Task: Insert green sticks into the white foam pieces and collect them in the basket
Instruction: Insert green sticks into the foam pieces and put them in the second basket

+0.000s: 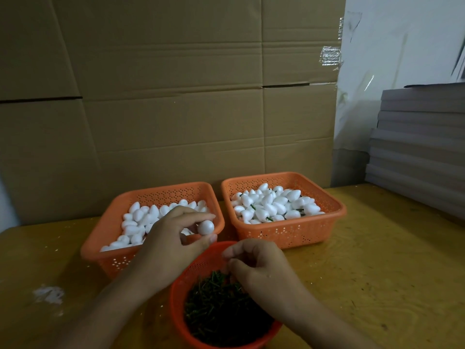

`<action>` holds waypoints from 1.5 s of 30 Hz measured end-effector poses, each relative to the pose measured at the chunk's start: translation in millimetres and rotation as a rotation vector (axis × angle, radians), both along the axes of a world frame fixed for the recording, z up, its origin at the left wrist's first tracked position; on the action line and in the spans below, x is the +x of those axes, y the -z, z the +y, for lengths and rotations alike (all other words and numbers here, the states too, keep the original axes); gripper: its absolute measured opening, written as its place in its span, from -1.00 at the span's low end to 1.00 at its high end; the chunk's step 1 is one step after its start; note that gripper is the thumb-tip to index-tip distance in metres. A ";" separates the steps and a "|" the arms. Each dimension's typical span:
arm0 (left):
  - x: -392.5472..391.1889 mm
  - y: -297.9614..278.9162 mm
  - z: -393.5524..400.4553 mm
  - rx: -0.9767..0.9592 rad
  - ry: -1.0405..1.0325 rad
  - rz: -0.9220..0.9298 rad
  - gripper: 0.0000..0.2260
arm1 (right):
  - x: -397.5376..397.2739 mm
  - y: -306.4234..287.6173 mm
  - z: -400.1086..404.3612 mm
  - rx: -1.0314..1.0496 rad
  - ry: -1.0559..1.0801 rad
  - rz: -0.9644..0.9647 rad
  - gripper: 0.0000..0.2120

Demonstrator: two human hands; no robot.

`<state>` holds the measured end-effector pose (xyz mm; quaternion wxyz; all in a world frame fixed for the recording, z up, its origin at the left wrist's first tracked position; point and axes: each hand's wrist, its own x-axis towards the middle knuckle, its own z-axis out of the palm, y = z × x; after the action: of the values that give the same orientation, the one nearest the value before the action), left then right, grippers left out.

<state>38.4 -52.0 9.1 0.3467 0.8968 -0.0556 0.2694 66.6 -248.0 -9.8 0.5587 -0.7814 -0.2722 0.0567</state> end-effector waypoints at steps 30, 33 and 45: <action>-13.1 -16.8 -14.2 -0.795 0.298 0.401 -0.60 | 17.4 10.3 2.3 -0.536 -0.126 -0.451 -0.85; -14.7 -17.1 -13.2 -0.786 0.322 0.393 -0.70 | 16.7 11.7 2.3 -0.512 -0.082 -0.454 -0.82; -13.7 -11.7 -17.5 -0.354 0.237 0.166 -0.73 | 13.4 9.9 0.3 -0.526 -0.103 -0.476 -0.92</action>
<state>24.7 -69.4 20.8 0.5310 0.8284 -0.0836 0.1575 80.0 -247.7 -19.6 0.2556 -0.8750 -0.4100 -0.0306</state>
